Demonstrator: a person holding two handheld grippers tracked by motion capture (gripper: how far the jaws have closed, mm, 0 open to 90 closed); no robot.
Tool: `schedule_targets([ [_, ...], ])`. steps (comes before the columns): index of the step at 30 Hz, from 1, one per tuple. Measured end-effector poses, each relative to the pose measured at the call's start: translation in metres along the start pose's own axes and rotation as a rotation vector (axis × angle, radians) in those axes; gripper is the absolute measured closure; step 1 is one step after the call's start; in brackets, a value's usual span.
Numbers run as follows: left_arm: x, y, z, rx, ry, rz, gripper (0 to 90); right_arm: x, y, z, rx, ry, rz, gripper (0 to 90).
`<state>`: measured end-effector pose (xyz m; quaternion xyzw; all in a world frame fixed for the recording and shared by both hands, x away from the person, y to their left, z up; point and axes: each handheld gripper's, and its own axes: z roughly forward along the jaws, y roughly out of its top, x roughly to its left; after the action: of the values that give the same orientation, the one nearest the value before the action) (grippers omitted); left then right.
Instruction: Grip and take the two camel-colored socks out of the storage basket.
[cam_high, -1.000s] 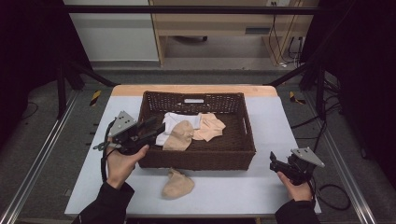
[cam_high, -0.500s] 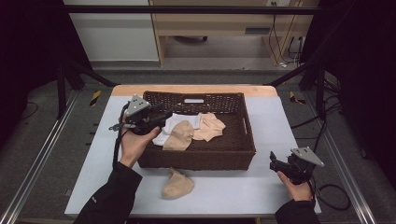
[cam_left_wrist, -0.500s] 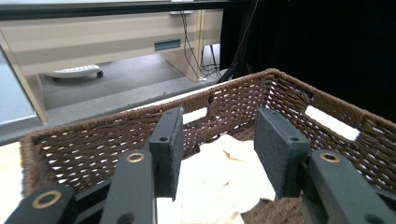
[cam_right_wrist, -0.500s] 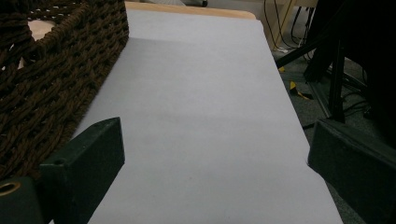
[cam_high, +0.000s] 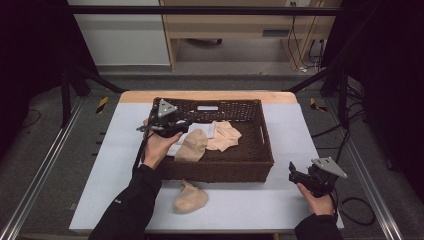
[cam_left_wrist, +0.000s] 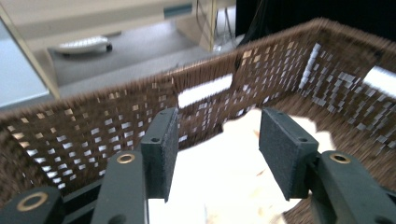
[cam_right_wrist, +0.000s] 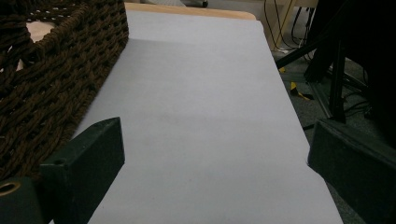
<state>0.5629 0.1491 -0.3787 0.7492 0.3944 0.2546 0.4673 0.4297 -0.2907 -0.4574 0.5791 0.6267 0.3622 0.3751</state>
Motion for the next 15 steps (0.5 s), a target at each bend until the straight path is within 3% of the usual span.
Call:
schedule_targets([
  [1, 0.0, -0.004, 0.006, 0.031, 0.005, 0.017, 47.1, 0.0, 0.0, 0.0, 0.001, 0.0, 0.0, 4.2],
  [5, -0.001, -0.01, 0.014, 0.053, -0.001, 0.009, 47.1, 0.0, 0.0, 0.0, 0.001, 0.0, 0.0, 4.2],
  [7, -0.002, -0.015, 0.02, 0.116, 0.011, 0.022, 46.5, 0.0, 0.0, 0.0, 0.002, 0.0, 0.0, 4.2],
  [8, -0.002, -0.015, 0.02, 0.116, 0.011, 0.022, 46.5, 0.0, 0.0, 0.0, 0.001, 0.0, -0.002, 4.2],
  [12, -0.003, -0.023, 0.027, 0.192, -0.008, 0.027, 44.5, 0.0, 0.0, 0.001, 0.003, -0.001, -0.003, 4.3],
  [15, -0.003, -0.026, 0.029, 0.216, 0.003, 0.04, 42.8, 0.001, 0.0, 0.001, 0.005, 0.0, -0.008, 4.3],
])
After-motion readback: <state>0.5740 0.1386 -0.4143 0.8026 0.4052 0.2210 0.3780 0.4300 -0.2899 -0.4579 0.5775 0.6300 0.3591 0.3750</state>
